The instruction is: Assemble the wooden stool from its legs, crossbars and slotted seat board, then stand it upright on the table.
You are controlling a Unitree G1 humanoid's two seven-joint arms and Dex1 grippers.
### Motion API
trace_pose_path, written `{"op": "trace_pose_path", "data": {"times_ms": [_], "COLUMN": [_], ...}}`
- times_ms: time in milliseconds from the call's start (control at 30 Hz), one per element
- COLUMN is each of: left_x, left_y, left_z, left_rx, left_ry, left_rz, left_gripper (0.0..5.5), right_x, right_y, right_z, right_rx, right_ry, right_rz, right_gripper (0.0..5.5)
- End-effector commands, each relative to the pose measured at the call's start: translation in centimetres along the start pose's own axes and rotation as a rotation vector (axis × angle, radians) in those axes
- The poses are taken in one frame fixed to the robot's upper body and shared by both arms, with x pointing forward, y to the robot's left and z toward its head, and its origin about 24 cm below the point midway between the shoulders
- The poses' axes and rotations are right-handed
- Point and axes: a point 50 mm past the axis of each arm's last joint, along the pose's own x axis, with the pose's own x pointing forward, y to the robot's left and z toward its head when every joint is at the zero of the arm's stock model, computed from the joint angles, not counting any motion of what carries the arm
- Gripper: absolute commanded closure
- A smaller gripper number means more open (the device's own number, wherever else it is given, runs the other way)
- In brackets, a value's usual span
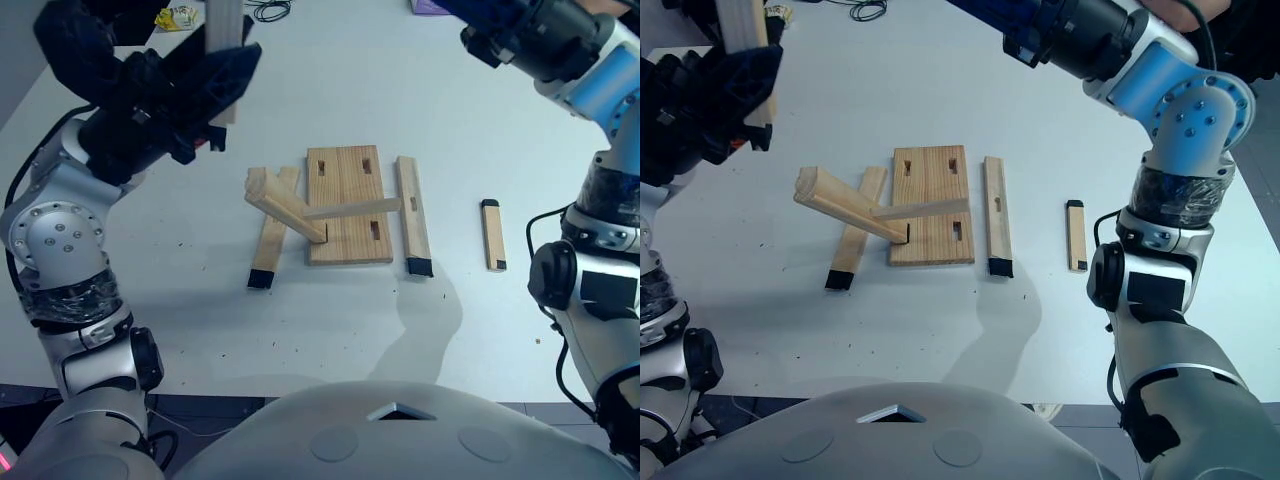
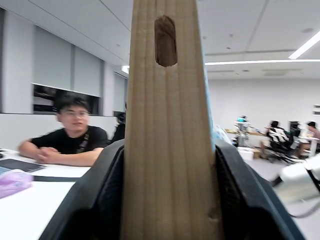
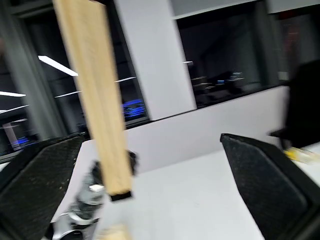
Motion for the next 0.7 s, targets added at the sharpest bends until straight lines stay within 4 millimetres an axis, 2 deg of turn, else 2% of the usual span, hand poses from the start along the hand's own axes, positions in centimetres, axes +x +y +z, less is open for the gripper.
{"op": "trace_pose_path", "data": {"times_ms": [33, 333, 467, 633, 700], "left_x": [0.0, 1.0, 1.2, 1.3, 1.1], "left_y": [0.1, 0.0, -0.2, 0.0, 0.0], "left_z": [-0.8, -1.9, -2.2, -2.4, -2.5], "left_rx": [-0.010, -0.022, -0.031, -0.027, -0.027], "left_ry": [0.067, 0.113, 0.142, 0.160, 0.174], "left_rz": [-0.037, -0.116, -0.147, -0.158, -0.159], "left_gripper": [3.46, 3.46, 3.46, 3.46, 3.46], "right_x": [1.3, 3.1, 3.9, 4.7, 4.9], "right_y": [1.6, 2.7, 3.1, 2.7, 2.5], "right_z": [0.8, 1.2, 0.6, -1.5, -2.0], "right_rx": [0.006, 0.037, 0.026, 0.035, 0.039], "right_ry": [0.012, -0.021, 0.026, 0.088, 0.113], "right_rz": [0.124, 0.225, 0.225, 0.186, 0.174], "right_gripper": [0.46, 0.46, 0.46, 0.46, 0.75]}}
